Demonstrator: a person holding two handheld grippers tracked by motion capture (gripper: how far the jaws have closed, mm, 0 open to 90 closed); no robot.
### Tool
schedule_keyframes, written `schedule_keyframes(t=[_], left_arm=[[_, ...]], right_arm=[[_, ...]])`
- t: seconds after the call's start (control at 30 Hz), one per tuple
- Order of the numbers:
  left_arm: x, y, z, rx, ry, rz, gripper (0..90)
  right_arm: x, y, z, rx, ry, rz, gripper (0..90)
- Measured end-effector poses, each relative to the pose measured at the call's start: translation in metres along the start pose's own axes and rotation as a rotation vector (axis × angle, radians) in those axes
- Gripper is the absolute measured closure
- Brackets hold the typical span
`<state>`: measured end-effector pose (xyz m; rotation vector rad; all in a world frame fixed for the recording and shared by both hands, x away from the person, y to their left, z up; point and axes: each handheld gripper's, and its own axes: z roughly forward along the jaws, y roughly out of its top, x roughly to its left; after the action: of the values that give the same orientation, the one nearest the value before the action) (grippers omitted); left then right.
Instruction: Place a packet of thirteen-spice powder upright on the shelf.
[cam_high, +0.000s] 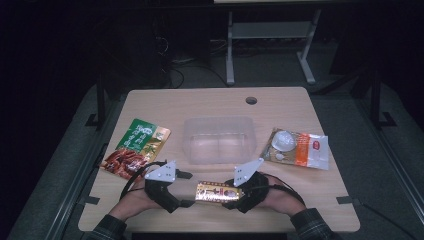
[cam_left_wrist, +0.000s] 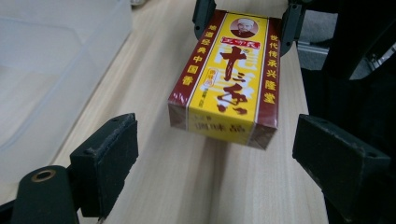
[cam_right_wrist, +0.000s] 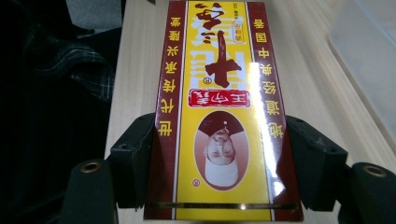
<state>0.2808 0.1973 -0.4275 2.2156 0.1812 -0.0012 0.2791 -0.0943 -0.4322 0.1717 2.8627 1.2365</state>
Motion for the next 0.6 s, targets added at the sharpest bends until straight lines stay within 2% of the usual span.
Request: schedule_keyframes(t=[0.1,0.13,0.2,0.33,0.4,0.43,0.6], left_arm=[[-0.002,0.000,0.009,0.031,-0.033,0.025,13.8],[-0.003,0.001,0.011,0.037,-0.036,0.025,13.8],[-0.003,0.001,0.013,0.038,-0.040,0.024,13.8],[-0.005,0.005,0.023,0.030,-0.082,0.034,14.8],[-0.006,0.005,0.024,0.035,-0.087,0.033,15.8],[-0.007,0.006,0.027,0.037,-0.099,0.032,19.2],[-0.008,0.008,0.028,0.029,-0.107,0.041,21.5]], right_arm=[[0.002,0.003,0.002,-0.003,0.010,-0.013,31.7],[0.003,0.003,0.002,0.002,0.014,-0.004,31.7],[0.004,0.003,0.002,0.000,0.016,-0.006,31.7],[0.005,0.005,0.002,-0.019,0.026,-0.029,31.7],[0.005,0.006,0.003,-0.022,0.029,-0.024,31.7],[0.006,0.008,0.003,-0.030,0.035,-0.031,31.7],[0.008,0.010,0.005,-0.026,0.050,-0.040,31.7]])
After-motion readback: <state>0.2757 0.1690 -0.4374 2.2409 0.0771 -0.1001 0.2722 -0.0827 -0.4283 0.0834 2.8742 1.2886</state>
